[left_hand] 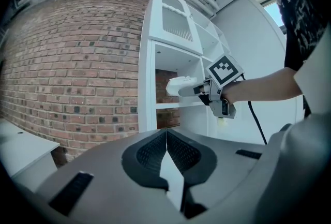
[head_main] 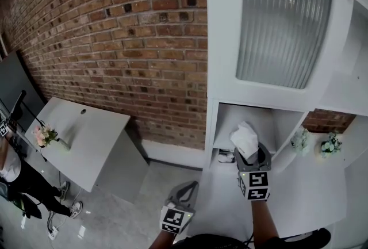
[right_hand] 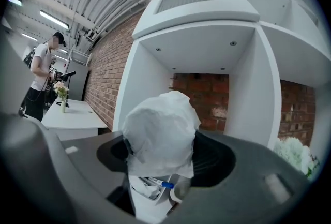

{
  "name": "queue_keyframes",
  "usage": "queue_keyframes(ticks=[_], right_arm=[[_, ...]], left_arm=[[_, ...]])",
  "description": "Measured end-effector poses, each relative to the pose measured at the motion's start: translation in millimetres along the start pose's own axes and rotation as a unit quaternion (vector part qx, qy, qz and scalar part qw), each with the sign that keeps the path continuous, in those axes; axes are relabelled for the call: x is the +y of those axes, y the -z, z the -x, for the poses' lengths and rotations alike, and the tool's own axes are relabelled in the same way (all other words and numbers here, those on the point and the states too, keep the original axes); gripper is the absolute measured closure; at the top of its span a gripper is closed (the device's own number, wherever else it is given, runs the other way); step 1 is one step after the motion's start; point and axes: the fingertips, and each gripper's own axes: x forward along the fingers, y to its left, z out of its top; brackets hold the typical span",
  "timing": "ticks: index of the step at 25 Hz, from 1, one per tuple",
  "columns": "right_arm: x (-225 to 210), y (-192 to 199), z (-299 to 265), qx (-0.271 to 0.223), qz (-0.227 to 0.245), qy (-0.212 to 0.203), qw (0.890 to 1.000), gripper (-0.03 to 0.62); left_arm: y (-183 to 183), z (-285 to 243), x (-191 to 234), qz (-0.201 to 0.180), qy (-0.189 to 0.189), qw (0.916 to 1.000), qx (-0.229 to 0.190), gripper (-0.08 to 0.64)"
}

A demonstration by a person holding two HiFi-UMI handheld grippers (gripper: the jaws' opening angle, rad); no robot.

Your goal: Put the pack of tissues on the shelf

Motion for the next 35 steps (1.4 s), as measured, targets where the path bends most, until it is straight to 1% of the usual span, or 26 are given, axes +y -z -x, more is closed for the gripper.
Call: queue_keyframes(ticks=[5,9,12,20,25,26,27,28,30,33,35], right_arm=[[1.6,6.6,-13.0,0.023,-0.002,-0.008,1.000,0.310],[-1.9,10.3,-20.8,0.043,-0.005,0.000,0.999,0.305],[-2.5,15.4,-25.0,0.058,-0.014,0.000,0.998,0.299],[-2.2,21.3,-30.9,0.074,-0.023,0.004,0.997,0.278],[-4.6,22.5,-31.7,0.075,-0.038,0.008,0.996,0.255],[-5.3,21.9,-32.1,0.074,-0.042,0.009,0.996,0.239],[-6.2,20.9,-32.2,0.070,-0.045,0.010,0.996,0.201],[-7.6,19.7,-31.8,0.064,-0.046,0.014,0.997,0.183],[-9.6,18.1,-29.2,0.053,-0.043,0.018,0.998,0.170],[-8.5,15.5,-25.1,0.041,-0.055,0.011,0.998,0.163],[-8.5,12.1,-22.6,0.031,-0.055,0.008,0.998,0.156]], left_arm=[[3.7,-3.4,6.6,0.004,-0.012,0.9999,0.007,0.549],[1.7,-6.6,8.0,0.005,-0.013,0.9999,0.006,0.549],[3.6,-4.5,12.5,0.007,-0.020,0.9997,0.009,0.549],[4.5,-2.4,17.9,0.012,-0.038,0.9992,0.008,0.549],[-2.1,-2.1,17.9,0.008,-0.041,0.9991,0.000,0.549],[-2.3,-2.1,18.4,0.009,-0.042,0.9991,0.000,0.548],[-2.2,-2.1,18.6,0.010,-0.043,0.9990,0.000,0.549],[-1.8,-2.0,18.4,0.011,-0.044,0.9990,0.000,0.549],[-0.4,-0.9,17.6,0.011,-0.046,0.9989,0.002,0.549],[0.6,1.3,17.9,0.012,-0.049,0.9987,0.002,0.549],[-1.0,1.5,18.0,0.011,-0.050,0.9987,0.000,0.549]])
